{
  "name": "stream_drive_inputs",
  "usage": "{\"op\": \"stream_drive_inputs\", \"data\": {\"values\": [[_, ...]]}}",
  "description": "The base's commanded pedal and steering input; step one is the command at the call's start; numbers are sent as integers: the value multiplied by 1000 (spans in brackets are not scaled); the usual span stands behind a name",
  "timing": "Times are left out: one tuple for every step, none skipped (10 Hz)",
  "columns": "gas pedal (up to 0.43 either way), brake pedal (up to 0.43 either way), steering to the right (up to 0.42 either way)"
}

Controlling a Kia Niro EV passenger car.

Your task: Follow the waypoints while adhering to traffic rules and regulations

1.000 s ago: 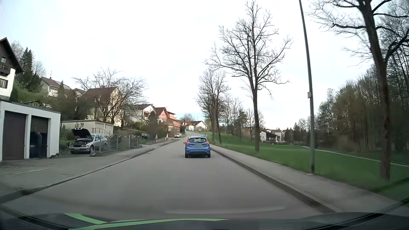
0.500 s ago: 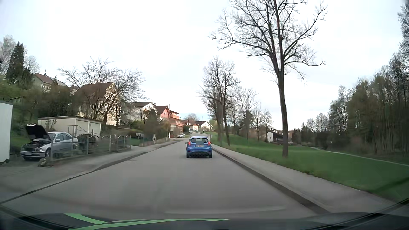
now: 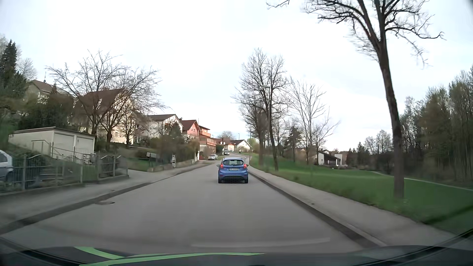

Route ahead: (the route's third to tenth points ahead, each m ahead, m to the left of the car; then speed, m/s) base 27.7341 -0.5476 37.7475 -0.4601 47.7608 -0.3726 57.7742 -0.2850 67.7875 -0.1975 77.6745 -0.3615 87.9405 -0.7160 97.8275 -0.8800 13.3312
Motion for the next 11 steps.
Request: {"op": "stream_drive_inputs", "data": {"values": [[189,0,-10],[189,0,-9],[189,0,-9],[189,0,-9],[189,0,-9],[177,0,-7],[157,0,-6],[150,0,-5],[150,0,-5],[138,0,-4],[138,0,-4]]}}
